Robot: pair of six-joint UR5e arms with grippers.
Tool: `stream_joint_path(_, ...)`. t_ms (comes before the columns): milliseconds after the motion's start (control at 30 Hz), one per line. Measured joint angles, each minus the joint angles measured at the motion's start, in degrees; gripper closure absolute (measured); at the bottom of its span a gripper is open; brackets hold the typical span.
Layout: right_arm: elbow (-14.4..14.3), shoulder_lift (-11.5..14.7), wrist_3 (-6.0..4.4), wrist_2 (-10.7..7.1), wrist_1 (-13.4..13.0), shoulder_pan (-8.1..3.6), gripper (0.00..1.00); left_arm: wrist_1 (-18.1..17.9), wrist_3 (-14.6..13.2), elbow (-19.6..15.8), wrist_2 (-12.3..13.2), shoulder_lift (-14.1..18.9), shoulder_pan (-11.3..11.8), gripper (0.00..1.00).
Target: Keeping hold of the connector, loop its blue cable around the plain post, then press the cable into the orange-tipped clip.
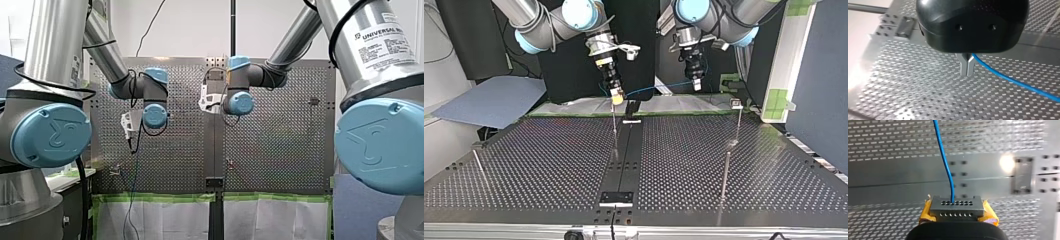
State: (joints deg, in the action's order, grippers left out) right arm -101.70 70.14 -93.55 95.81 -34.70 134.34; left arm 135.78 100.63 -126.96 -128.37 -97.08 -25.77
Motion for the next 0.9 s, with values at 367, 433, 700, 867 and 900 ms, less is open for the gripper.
stream_joint_path(367,5.76,6.24,0.06,-3.06,6.23,-2.01,1.0,6.3,2.43,6.29,-1.25,6.28,0.25,1.0)
stream_joint_path(433,6.52,7.32,0.07,-3.58,7.33,-2.26,1.0,7.51,2.55,7.51,-1.63,7.52,0.5,1.0)
stream_joint_path(700,9.4,10.07,0.06,-6.28,10.1,-2.84,1.0,12.14,2.67,12.14,-3.01,12.13,1.78,1.0)
stream_joint_path(867,10.4,10.14,0.02,-6.98,10.31,-3.11,1.0,14.93,1.98,14.93,-3.18,14.93,2.84,1.0)
stream_joint_path(900,10.46,10.15,0.02,-7.03,10.32,-3.13,1.0,15.47,1.7,15.45,-3.17,15.45,3.03,1.0)
